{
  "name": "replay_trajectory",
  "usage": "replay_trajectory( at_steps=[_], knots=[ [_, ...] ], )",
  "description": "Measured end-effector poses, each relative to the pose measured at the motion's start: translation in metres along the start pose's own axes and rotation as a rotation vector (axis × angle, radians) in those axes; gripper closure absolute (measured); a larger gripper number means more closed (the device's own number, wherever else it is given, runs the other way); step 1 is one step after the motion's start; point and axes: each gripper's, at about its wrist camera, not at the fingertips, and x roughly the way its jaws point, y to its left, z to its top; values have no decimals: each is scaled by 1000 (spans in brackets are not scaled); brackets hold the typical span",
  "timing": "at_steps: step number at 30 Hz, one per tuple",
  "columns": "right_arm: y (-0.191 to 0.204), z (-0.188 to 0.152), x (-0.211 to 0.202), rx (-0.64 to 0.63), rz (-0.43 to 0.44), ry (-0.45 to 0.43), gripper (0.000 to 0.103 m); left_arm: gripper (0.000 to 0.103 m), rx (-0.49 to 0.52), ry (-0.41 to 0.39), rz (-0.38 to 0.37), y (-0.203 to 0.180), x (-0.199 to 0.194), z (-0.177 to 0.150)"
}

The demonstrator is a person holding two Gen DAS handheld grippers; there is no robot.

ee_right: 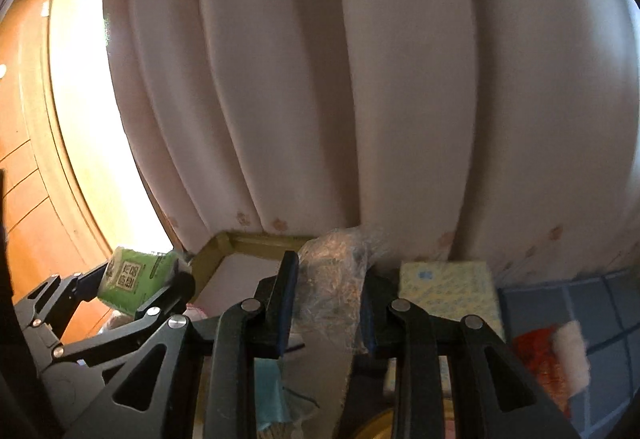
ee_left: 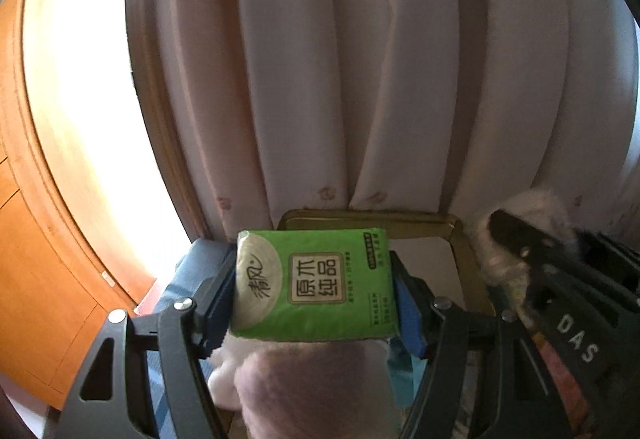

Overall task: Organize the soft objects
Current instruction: 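Release the green tissue pack with left tool while right tool drops the plastic bag into the tray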

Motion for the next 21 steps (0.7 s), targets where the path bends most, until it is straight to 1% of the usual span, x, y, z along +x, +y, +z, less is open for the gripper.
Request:
replay_trajectory(
  at_steps=[3, 5, 6, 8, 9, 11, 12, 13, 15, 16, 17, 18, 21],
  knots=[
    [-2, 8, 23, 12, 0, 76, 73, 35, 11, 38, 11, -5, 15, 6],
    [-3, 11, 32, 20, 12, 106, 73, 35, 25, 81, 23, -7, 28, 9],
    [-4, 13, 39, 29, 26, 128, 73, 35, 23, 117, 21, -6, 39, 10],
    [-6, 15, 48, 37, 37, 162, 73, 35, -6, 160, -1, -3, 52, 12],
    [-7, 16, 54, 48, 49, 180, 73, 34, -12, 178, 0, -2, 57, 12],
    [-8, 17, 66, 72, 96, 224, 73, 34, -3, 226, 8, -4, 68, 11],
    [-9, 17, 73, 94, 139, 253, 72, 33, -2, 230, -4, -4, 70, 12],
    [-13, 14, 77, 113, 184, 280, 70, 30, -4, 224, -18, -4, 69, 12],
    [-14, 15, 83, 154, 278, 318, 63, 15, 0, 200, -41, -7, 66, 15],
    [-14, 15, 82, 175, 317, 318, 49, 1, 8, 190, -49, -8, 63, 16],
    [-16, 18, 81, 198, 356, 311, 33, 1, 15, 171, -60, -10, 57, 16],
    [-17, 20, 75, 225, 400, 294, 28, 1, 25, 140, -71, -8, 43, 16],
    [-19, 21, 52, 284, 471, 231, 27, 1, 16, 99, -79, -8, 26, 17]
  ],
)
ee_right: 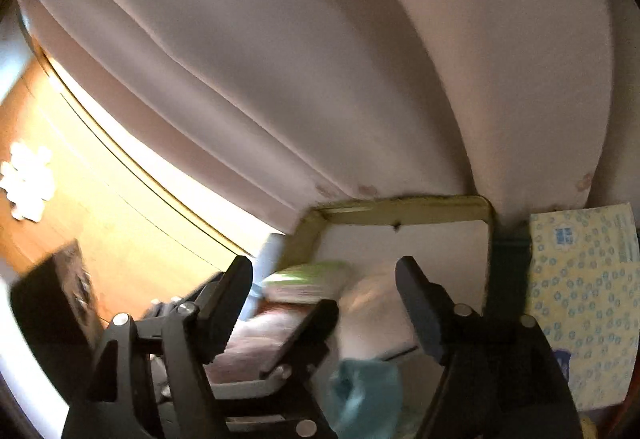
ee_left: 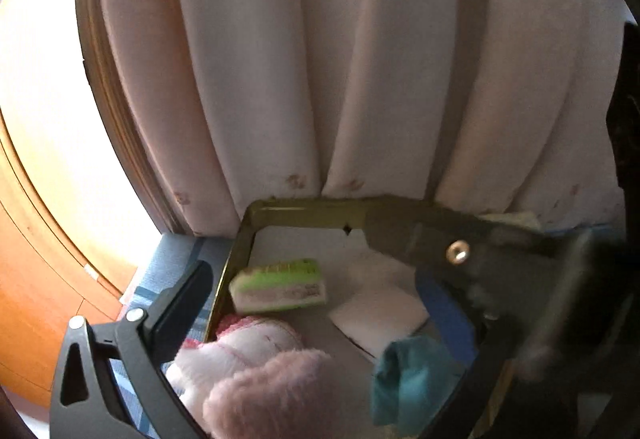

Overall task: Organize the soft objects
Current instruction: 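Release the green tissue pack with left tool while right tool drops the plastic bag into the tray, then withdraw both open tools from the tray toward the red pouch and white roll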

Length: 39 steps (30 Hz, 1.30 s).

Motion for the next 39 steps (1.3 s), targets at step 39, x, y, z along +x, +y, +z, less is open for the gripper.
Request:
replay_trajectory(
  at_steps=[39],
  knots=[
    [30, -149, -126, -436, -557, -673, 17, 1, -160, -415, 204, -21, -82, -111]
  ],
)
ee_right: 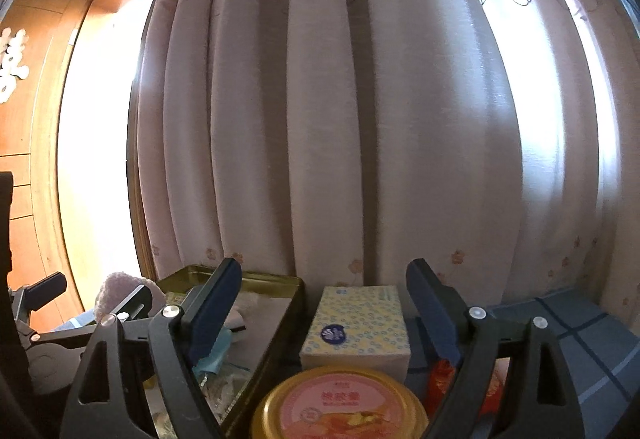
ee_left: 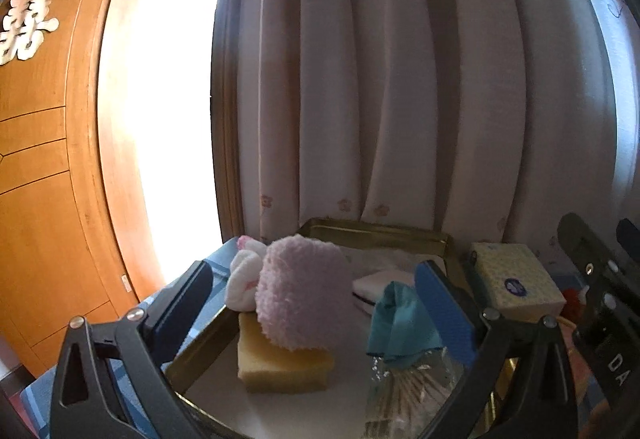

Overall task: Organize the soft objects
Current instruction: 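Withdraw both open tools from the tray toward the red pouch and white roll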

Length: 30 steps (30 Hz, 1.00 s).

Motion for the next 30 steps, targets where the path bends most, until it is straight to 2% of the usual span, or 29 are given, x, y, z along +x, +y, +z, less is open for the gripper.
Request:
replay_trajectory(
  at_steps=[19, 30],
  knots=[
    [-30, -1, -15, 43, -27, 2, 17, 1, 24, 9, -38, -26, -17, -9],
    [-57, -1, -22, 53, -73, 12, 17, 1, 31, 14, -79, -41, -31, -12]
  ],
)
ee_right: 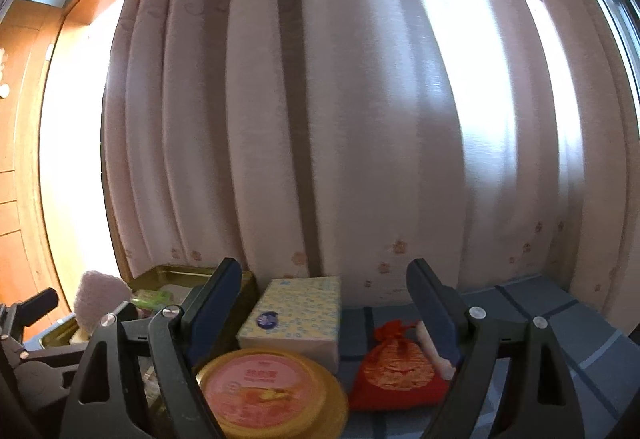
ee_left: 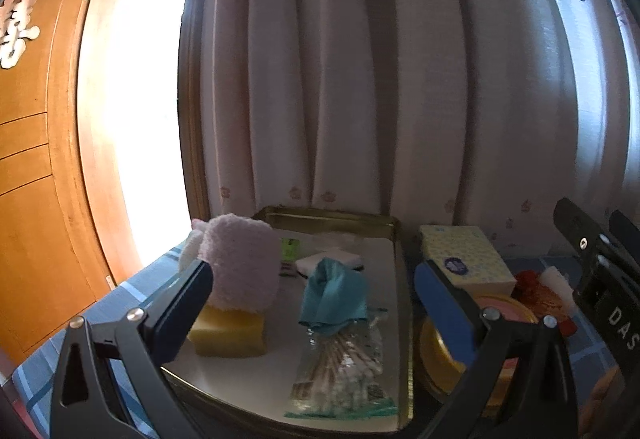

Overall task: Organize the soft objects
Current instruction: 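Withdraw both open tools from the tray toward the red pouch and white roll, then grasp the white rolled cloth with the right tool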

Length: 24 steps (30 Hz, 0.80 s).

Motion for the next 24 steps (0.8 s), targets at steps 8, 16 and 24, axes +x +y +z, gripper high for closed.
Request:
replay_trajectory(
  at_steps=[8, 16, 24],
  knots=[
    [-51, -1, 0, 43, -108, 51, 17, 1, 12, 9, -42, -17, -8, -2],
    [-114, -3, 17, 87, -186, 190, 17, 1, 42, 22, -117, -48, -21, -7],
    [-132, -9, 56, 12, -101, 403, 17, 1, 72, 38, -171, -73, -26, -9]
  ],
)
